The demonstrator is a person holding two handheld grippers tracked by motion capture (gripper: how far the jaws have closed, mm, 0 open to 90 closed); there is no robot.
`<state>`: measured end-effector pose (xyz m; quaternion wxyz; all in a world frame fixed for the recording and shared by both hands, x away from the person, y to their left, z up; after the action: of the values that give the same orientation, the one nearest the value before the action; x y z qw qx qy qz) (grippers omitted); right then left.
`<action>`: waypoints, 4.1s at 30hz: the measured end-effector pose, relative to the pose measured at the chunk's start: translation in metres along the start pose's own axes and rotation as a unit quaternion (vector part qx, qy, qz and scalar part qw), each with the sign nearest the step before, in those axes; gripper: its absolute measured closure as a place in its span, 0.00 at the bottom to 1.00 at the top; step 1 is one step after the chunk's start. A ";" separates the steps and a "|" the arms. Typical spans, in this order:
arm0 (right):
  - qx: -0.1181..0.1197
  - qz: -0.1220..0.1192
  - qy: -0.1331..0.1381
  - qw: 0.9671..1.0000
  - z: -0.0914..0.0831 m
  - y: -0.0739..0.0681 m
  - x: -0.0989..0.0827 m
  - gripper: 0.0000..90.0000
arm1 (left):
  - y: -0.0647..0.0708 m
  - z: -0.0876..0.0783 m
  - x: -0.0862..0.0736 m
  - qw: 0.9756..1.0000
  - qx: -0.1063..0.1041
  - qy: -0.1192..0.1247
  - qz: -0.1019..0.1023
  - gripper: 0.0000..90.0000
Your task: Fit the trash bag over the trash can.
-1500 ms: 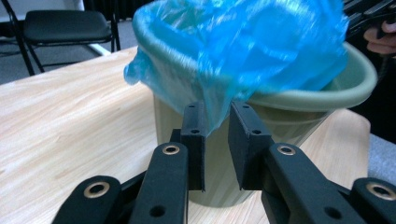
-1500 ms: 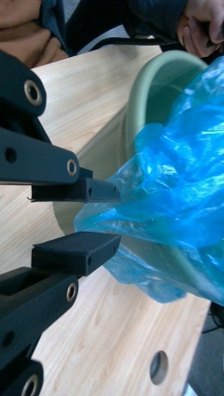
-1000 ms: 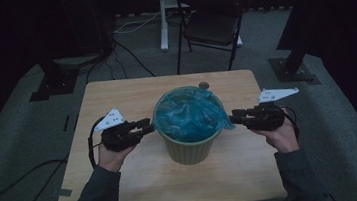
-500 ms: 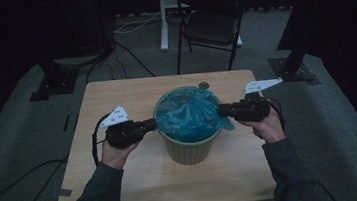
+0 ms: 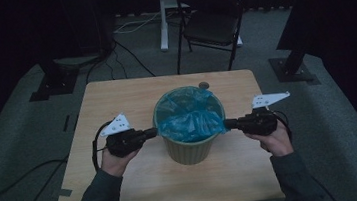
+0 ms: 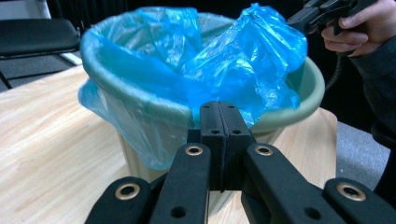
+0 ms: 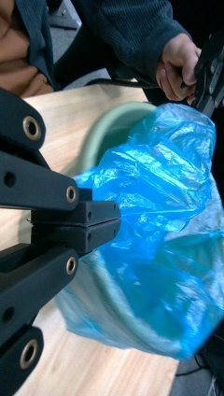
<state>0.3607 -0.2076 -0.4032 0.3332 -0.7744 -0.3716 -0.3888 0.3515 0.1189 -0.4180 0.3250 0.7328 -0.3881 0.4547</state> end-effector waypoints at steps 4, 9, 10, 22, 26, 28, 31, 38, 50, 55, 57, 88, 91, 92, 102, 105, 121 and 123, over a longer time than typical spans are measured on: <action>0.006 0.005 -0.002 1.000 -0.002 -0.001 -0.009 0.99 | 0.004 0.002 -0.007 1.000 -0.007 -0.004 -0.004 1.00; 0.021 0.011 -0.010 1.000 -0.001 -0.005 -0.020 0.97 | 0.008 0.005 -0.014 1.000 -0.015 -0.019 -0.002 1.00; 0.024 0.010 -0.012 1.000 0.000 -0.006 -0.022 0.97 | 0.008 0.006 -0.015 1.000 -0.015 -0.020 -0.002 1.00; 0.040 0.009 -0.025 0.999 0.014 -0.010 -0.028 1.00 | 0.010 0.019 -0.023 0.999 -0.025 -0.033 -0.005 1.00; 0.048 0.006 -0.027 0.998 0.021 -0.014 -0.027 1.00 | 0.014 0.026 -0.023 0.999 -0.034 -0.034 0.000 1.00; 0.050 0.004 -0.030 0.998 0.024 -0.015 -0.027 1.00 | 0.016 0.029 -0.023 0.999 -0.035 -0.038 0.003 1.00; 0.045 0.000 -0.042 0.998 0.028 -0.015 -0.029 1.00 | 0.016 0.031 -0.026 0.998 -0.037 -0.044 0.003 1.00; 0.043 0.004 -0.054 0.998 0.032 -0.013 -0.035 1.00 | 0.014 0.033 -0.031 0.998 -0.035 -0.052 -0.002 1.00; 0.028 0.003 -0.005 1.000 -0.007 -0.006 -0.027 0.83 | 0.004 -0.001 -0.026 1.000 0.000 -0.021 -0.012 0.86; 0.014 0.013 0.016 1.000 -0.017 -0.001 -0.019 0.79 | -0.001 -0.011 -0.018 1.000 0.013 -0.001 -0.014 0.81; 0.012 0.015 0.019 1.000 -0.018 0.000 -0.018 0.79 | -0.002 -0.012 -0.016 1.000 0.014 0.002 -0.013 0.79; 0.033 0.005 0.005 0.999 0.010 -0.008 0.012 0.90 | 0.021 0.013 0.012 0.999 -0.035 0.005 0.023 0.87; 0.034 0.005 0.001 0.999 0.010 -0.010 0.009 0.94 | 0.024 0.012 0.011 0.999 -0.037 0.003 0.029 0.93; 0.036 0.005 0.001 0.999 0.010 -0.011 0.008 0.95 | 0.025 0.011 0.010 0.999 -0.038 0.003 0.029 0.94; 0.059 0.011 -0.003 0.998 0.009 -0.020 -0.007 0.97 | 0.034 0.011 -0.003 0.998 -0.054 -0.007 0.030 0.99; 0.062 0.010 -0.006 0.998 0.008 -0.021 -0.011 0.97 | 0.034 0.012 -0.006 0.998 -0.055 -0.012 0.029 0.99; 0.082 0.020 -0.015 0.996 0.019 -0.022 -0.028 1.00 | 0.035 0.025 -0.020 0.997 -0.066 -0.036 0.027 0.99; 0.083 0.021 -0.018 0.996 0.020 -0.021 -0.029 1.00 | 0.035 0.027 -0.023 0.997 -0.068 -0.040 0.025 0.99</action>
<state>0.3375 -0.1901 -0.4326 0.3975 -0.7589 -0.3921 -0.3352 0.3261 0.0857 -0.4448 0.3469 0.7168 -0.4484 0.4060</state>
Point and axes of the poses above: each handheld gripper's, and its own axes: z roughly forward along the jaws, x roughly out of its top, y roughly to its right, the point moved 6 cm from there along z, roughly forward along the jaws, and after that the axes turned 1 degree about -x, right-handed, at the moved point
